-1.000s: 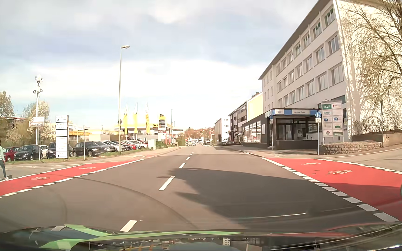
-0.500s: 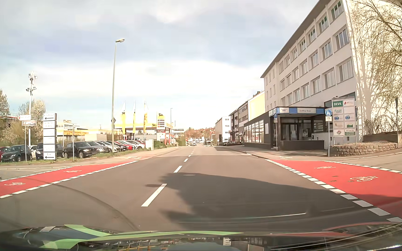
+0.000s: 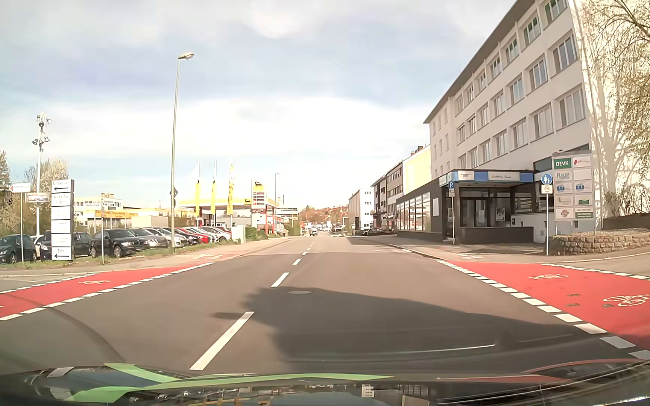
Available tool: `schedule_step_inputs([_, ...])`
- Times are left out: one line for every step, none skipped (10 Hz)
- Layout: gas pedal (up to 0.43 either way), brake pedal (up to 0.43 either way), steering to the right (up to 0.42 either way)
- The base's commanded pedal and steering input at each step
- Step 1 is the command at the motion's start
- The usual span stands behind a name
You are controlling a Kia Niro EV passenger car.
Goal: Follow the waypoints while adhering to traffic rules and regulations
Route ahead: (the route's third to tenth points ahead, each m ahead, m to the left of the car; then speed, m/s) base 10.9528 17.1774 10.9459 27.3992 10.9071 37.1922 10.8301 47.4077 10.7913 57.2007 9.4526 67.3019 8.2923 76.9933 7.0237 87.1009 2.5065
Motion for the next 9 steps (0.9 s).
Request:
schedule_step_inputs([0.000, 0.165, -0.007])
schedule_step_inputs([0.000, 0.159, -0.007])
schedule_step_inputs([0.000, 0.146, -0.007])
schedule_step_inputs([0.000, 0.146, -0.007])
schedule_step_inputs([0.000, 0.146, -0.007])
schedule_step_inputs([0.000, 0.116, -0.008])
schedule_step_inputs([0.000, 0.043, -0.013])
schedule_step_inputs([0.000, 0.000, -0.019])
schedule_step_inputs([0.000, 0.000, -0.028])
